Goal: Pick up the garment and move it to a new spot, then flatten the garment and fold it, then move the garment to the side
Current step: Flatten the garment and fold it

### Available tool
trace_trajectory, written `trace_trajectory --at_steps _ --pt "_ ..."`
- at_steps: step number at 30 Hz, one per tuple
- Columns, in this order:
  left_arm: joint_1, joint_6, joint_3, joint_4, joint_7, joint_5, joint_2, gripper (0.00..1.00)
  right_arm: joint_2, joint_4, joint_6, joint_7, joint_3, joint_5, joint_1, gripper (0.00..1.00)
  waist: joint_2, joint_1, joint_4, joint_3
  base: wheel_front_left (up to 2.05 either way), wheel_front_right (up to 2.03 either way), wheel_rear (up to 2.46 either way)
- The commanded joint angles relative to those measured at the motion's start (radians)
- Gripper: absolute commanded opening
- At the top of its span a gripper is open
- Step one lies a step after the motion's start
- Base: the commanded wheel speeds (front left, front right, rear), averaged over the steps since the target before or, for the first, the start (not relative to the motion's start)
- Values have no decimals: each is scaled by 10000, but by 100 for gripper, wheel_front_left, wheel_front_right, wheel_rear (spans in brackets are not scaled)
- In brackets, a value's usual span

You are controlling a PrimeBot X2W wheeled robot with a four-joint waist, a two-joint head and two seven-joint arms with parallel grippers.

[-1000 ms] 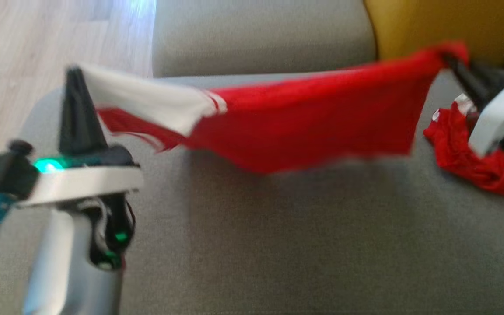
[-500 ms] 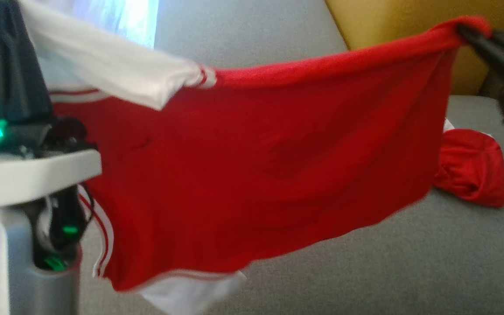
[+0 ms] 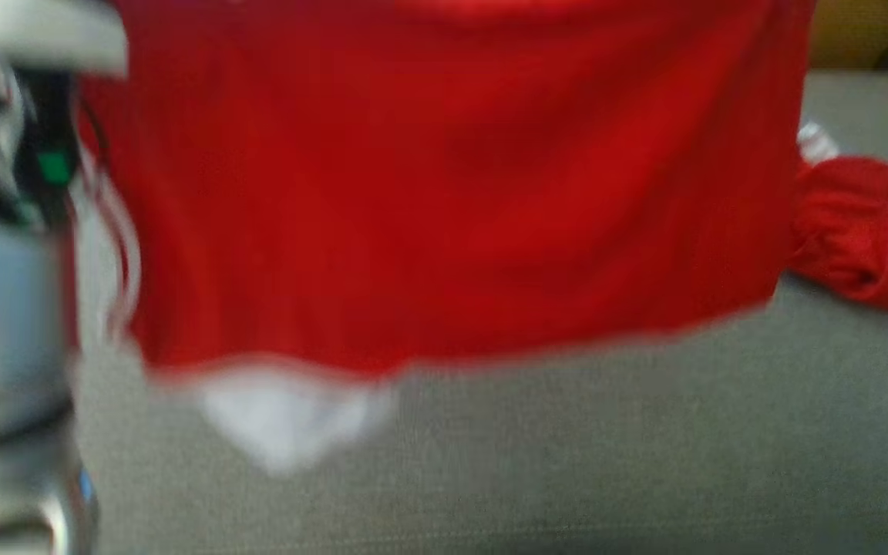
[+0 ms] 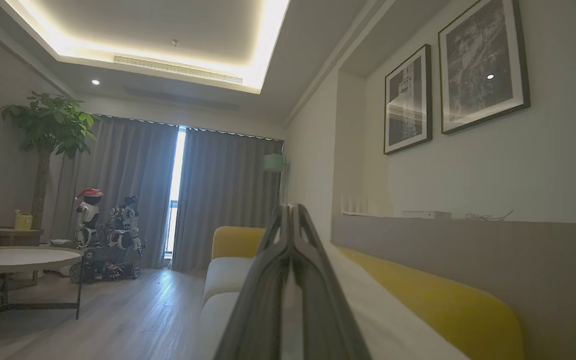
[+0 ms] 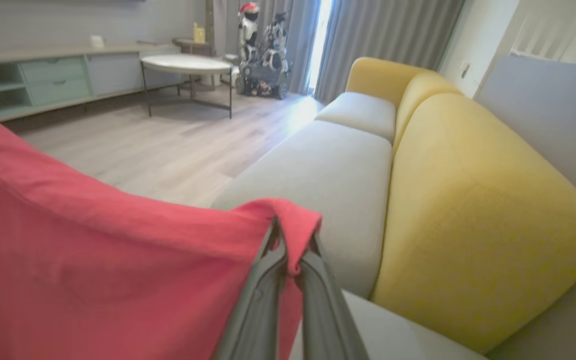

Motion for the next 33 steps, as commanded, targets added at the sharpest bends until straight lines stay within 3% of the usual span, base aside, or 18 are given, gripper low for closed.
trace_trajectory --at_steps 1,4,8,11,15,19,20,22,27,33 --pt "-1202 -80 215 106 17 143 520 0 143 21 -7 -157 -34 -129 -853 0 0 0 -11 1149 0 0 0" --pt "-3158 -151 95 1745 -448 481 545 0 599 1286 -7 -1128 305 -676 -2567 0 0 0 5 2107 0 0 0" --pt "-5796 79 329 3748 -1884 829 491 0 1318 3336 -7 -3382 459 -1676 -4772 0 0 0 101 3055 0 0 0" --pt "-6864 48 376 4971 -2822 893 319 0 1833 4866 -7 -5334 549 -2364 -5719 0 0 0 214 3178 0 0 0" --pt "-7430 -226 233 5876 -3147 924 13 0 2204 6492 -7 -7224 605 -2734 -6329 0 0 0 476 3510 0 0 0" --pt "-6714 -522 271 6283 -3224 788 -371 0 2996 8100 -7 -7962 -1 -1529 -5679 0 0 0 783 3568 0 0 0" --pt "-5889 -707 451 6107 -3229 722 -520 0 3530 8541 -7 -7904 35 -919 -5094 0 0 0 826 3608 0 0 0" --pt "-4883 -870 599 5889 -3232 767 -636 0 3792 8689 -7 -7850 478 -702 -4472 0 0 0 856 3710 0 0 0" --pt "-2078 -1358 645 5327 -3234 1273 -940 0 3853 9231 -7 -7966 1374 -323 -2784 0 0 0 966 3433 0 0 0" --pt "545 -1700 417 4665 -3235 2144 -993 0 3266 9338 -7 -7662 2835 -167 -1251 0 0 0 1079 2740 0 0 0"
